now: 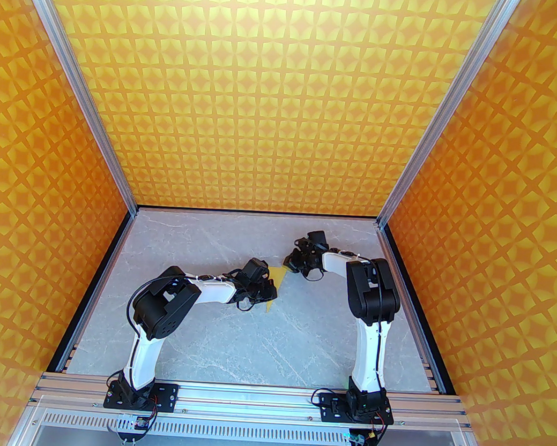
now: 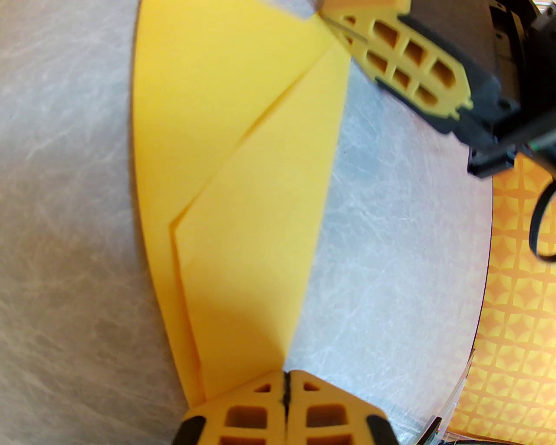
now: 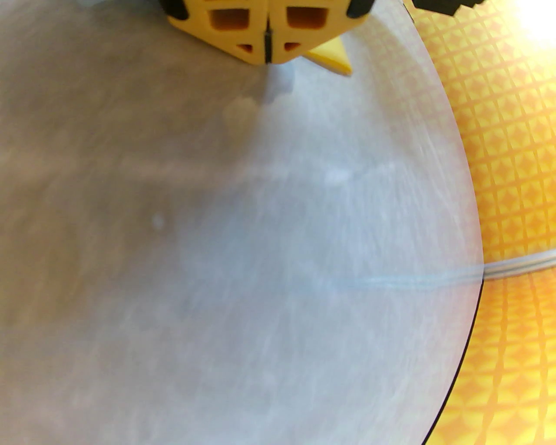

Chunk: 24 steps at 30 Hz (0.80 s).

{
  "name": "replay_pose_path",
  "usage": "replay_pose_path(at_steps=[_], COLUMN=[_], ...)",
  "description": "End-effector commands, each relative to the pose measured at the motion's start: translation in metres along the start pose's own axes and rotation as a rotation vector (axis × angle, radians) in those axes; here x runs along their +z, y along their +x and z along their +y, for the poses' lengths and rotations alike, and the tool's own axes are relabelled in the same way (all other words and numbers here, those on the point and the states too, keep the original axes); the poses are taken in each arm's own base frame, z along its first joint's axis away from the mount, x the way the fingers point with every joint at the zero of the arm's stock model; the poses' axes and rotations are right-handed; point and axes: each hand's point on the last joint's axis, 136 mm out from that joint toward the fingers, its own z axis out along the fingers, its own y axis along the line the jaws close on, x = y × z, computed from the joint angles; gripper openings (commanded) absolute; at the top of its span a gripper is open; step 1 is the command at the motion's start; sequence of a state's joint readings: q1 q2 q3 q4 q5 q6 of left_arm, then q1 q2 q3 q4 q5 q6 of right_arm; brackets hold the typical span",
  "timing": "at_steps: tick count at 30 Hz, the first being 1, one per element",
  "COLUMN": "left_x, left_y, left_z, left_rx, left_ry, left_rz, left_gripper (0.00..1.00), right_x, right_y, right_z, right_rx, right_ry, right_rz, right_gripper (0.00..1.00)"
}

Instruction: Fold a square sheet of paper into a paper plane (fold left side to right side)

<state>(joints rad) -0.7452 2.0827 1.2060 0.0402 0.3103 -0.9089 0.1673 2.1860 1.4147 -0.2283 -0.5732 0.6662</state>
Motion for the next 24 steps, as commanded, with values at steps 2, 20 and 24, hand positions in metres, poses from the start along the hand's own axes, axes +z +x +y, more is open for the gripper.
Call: replay_pose_path(at_steps=[2, 20, 24], left_x=[0.011, 0.01, 0.01], left_y=[0.076, 0.061, 0.06], left_z=[0.093, 0.072, 0.071], left_rx=[-0.085, -0.064, -0.06], left_ry=[-0.286, -0.242, -0.239], left_rz=[0.226, 0.193, 0.191], left_gripper=[0.0, 0.0, 0.0], right_x=[0.0, -0.022, -0.003], right_y=[-0.021, 0.055, 0.069], right_z=[-0.03, 0.029, 0.011], right_rx=[0.0, -0.111, -0.067], right_ry=[0.088, -0.023, -0.024], right_rz=[-0.062, 0.008, 0.062], right_gripper=[0.03, 0.01, 0.01])
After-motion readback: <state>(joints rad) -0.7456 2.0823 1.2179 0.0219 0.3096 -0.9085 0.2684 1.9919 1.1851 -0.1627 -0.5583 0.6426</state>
